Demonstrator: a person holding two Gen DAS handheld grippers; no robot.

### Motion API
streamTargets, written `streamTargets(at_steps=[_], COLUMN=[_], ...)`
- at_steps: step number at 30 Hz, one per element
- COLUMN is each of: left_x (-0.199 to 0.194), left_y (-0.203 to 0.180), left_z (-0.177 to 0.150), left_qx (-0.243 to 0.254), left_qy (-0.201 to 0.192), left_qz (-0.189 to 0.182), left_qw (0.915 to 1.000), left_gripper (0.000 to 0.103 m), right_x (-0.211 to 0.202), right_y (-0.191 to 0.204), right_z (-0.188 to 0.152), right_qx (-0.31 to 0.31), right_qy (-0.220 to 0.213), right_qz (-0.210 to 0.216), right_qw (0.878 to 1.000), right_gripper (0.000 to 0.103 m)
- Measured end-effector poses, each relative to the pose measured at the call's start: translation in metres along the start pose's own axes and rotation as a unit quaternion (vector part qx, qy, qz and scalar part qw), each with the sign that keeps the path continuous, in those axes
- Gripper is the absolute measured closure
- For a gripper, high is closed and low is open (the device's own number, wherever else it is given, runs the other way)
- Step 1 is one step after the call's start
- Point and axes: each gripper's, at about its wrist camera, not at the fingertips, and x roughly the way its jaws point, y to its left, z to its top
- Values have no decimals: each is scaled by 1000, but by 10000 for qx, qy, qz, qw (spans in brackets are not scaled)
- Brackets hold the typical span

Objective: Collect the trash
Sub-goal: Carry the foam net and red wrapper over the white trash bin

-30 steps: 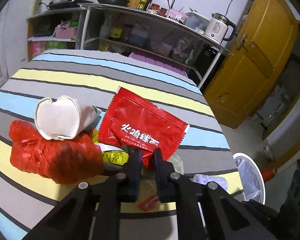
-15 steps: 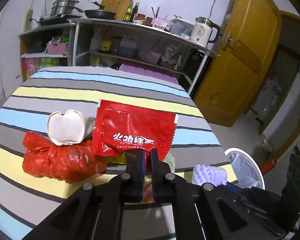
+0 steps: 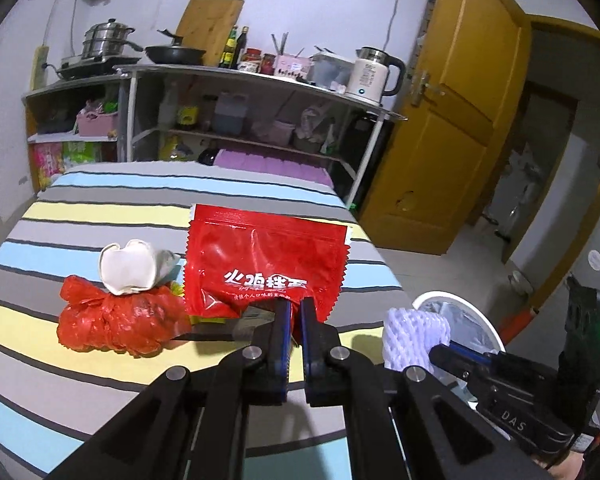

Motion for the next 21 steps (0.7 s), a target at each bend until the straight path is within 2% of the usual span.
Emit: streamTargets(at_steps=[10, 21], left_x=[-8, 3], left_y=[-41, -95], left_z=[-4, -12], left_qx=[330, 682], left_qy=[0, 175], left_qz=[-328, -778], left_qw=[9989, 9945], left_gripper=[99, 99], right_x=[-39, -83], right_y=[-18, -47], right_z=[-2, -8], right_qx=[148, 358], right_qy=[-316, -589], right_qz=[-309, -711], right_qw=[9989, 9951], right_gripper=[93, 93])
